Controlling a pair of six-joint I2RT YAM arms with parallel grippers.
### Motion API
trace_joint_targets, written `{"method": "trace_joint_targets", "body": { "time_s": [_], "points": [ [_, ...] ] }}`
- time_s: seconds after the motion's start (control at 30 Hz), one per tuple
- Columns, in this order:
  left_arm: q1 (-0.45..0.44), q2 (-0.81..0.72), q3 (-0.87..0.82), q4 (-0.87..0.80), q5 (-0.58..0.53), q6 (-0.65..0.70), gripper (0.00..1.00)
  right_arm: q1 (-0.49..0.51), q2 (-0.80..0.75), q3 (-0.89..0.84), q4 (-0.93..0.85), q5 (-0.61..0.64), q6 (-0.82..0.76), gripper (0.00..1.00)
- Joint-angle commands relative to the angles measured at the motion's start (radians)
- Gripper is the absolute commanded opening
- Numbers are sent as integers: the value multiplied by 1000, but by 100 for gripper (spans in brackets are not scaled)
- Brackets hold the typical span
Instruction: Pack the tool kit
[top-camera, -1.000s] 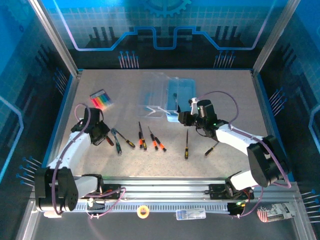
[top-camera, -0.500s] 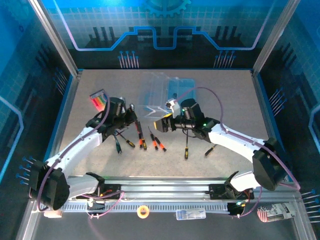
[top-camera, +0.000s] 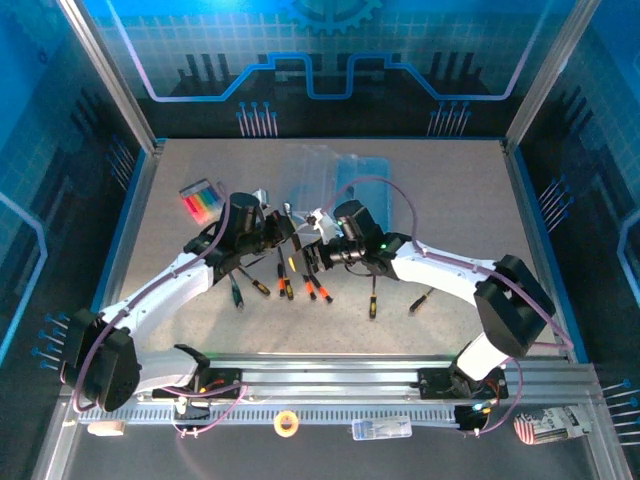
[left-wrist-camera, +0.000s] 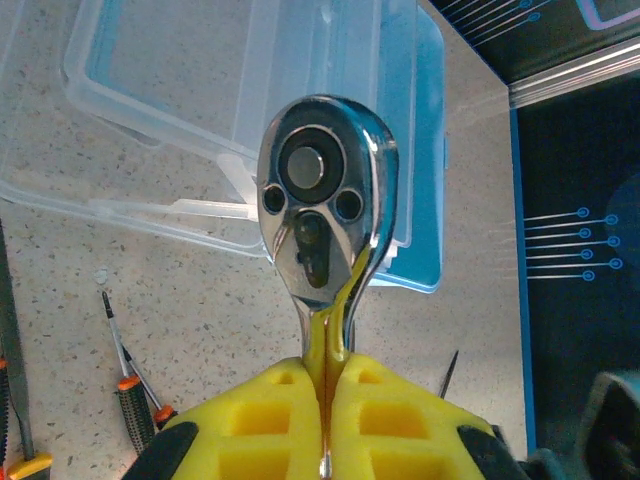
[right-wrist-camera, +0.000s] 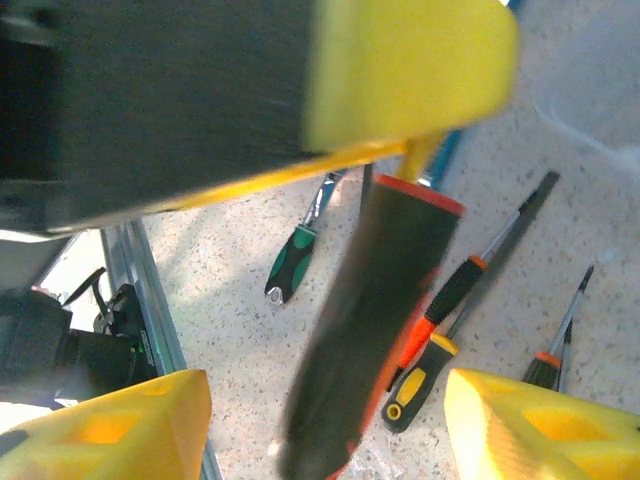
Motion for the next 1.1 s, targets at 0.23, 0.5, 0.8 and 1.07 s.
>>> {"method": "trace_joint_targets", "body": {
  "time_s": [0.23, 0.5, 0.8, 1.07],
  "points": [
    [-9, -62, -70, 51, 27, 14, 0, 14, 67, 66, 25, 9, 79, 47],
    [-9, -60, -83, 59, 28, 23, 0, 17, 99, 101, -5, 14, 76, 34],
    [-9, -45, -86, 82, 27, 24, 0, 29, 125, 117, -16, 29, 77, 18],
    [-7, -46, -95, 90, 7, 25, 10, 30, 122, 121, -18, 30, 77, 9]
  ]
}}
